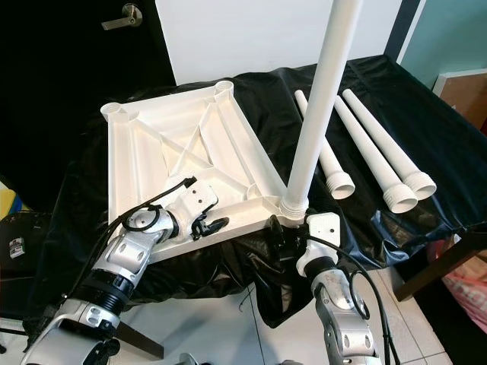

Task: Building children table

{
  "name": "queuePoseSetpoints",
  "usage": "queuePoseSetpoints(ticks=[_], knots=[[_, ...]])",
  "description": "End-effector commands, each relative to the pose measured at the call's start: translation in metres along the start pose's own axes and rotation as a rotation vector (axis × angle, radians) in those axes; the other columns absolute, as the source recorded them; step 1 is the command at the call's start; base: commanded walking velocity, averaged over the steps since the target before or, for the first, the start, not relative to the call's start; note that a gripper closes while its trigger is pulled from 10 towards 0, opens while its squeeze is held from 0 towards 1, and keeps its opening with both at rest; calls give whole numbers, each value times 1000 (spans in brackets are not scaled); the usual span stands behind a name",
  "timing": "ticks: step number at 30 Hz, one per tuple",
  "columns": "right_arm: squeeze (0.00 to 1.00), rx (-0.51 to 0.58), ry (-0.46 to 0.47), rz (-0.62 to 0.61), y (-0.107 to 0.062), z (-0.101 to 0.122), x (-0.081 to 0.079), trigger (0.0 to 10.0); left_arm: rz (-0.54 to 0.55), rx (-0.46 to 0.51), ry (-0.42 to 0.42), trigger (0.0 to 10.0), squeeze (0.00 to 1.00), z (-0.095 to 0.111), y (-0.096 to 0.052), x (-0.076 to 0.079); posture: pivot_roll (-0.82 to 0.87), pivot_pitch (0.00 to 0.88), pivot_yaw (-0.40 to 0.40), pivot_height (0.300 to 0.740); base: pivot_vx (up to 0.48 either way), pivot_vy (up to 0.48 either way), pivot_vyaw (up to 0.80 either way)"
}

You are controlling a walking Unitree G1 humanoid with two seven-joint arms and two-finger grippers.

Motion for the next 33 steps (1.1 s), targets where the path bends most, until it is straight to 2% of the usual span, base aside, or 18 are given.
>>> queuePoseSetpoints(ticks=[1, 2, 3, 5, 8, 9, 12, 13, 24, 29, 31, 33], knots=[[0, -13, 7, -2, -2, -2, -1, 10000, 331, -63, -57, 10000, 0, -18, -5, -31, -127, 91, 71, 740, 0, 0, 0], [0, -13, 7, -2, -2, -2, -1, 10000, 331, -63, -57, 10000, 0, -18, -5, -31, -127, 91, 71, 740, 0, 0, 0], [0, -14, 5, -7, -3, -2, 0, 10000, 374, -121, -139, 10000, 0, -32, -7, -37, -135, 96, 75, 740, 0, 0, 0], [0, -14, 5, -7, -3, -2, 0, 10000, 374, -121, -139, 10000, 0, -32, -7, -37, -135, 96, 75, 740, 0, 0, 0], [0, -17, 3, -14, -4, -3, 1, 10000, 413, -163, -182, 10000, 0, -43, -10, -42, -139, 99, 74, 740, 0, 0, 0], [0, -18, 2, -15, -4, -2, 1, 10000, 417, -162, -182, 3922, 0, -43, -11, -43, -140, 99, 73, 740, 0, 0, 0], [0, -18, 1, -15, -4, -2, 1, 10000, 419, -160, -182, 3922, 0, -43, -11, -43, -140, 99, 73, 740, 0, 0, 0], [0, -18, 1, -16, -4, -2, 2, 10000, 425, -155, -193, 0, 0, -44, -12, -44, -140, 99, 73, 740, 0, 0, 0], [0, -18, -3, -17, -1, -1, 4, 10000, 476, -138, -223, 0, 0, -42, -15, -49, -136, 94, 68, 740, 0, 0, 0], [0, -15, -3, -14, 1, 0, 4, 10000, 510, -143, -227, 0, 0, -43, -19, -55, -134, 94, 66, 740, 0, 0, 0], [0, -13, -2, -11, 2, 1, 3, 10000, 562, -138, -230, 0, 0, -41, -24, -64, -133, 92, 66, 740, 0, 0, 0], [0, -12, -2, -10, 3, 1, 3, 10000, 574, -137, -227, 0, 0, -41, -25, -66, -133, 92, 66, 740, 0, 0, 0]])
Point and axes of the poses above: a point about 5 cm out from each wrist's last joint towards the gripper, its own y axis pointing out of the wrist towards the gripper, its own z axis along the axis of the wrist's last joint, x = y × z, the point moved 5 cm from there along y, pointing out of the wrist towards the gripper, and after that the axes turned 1 degree about -y, right-handed, at the moved point
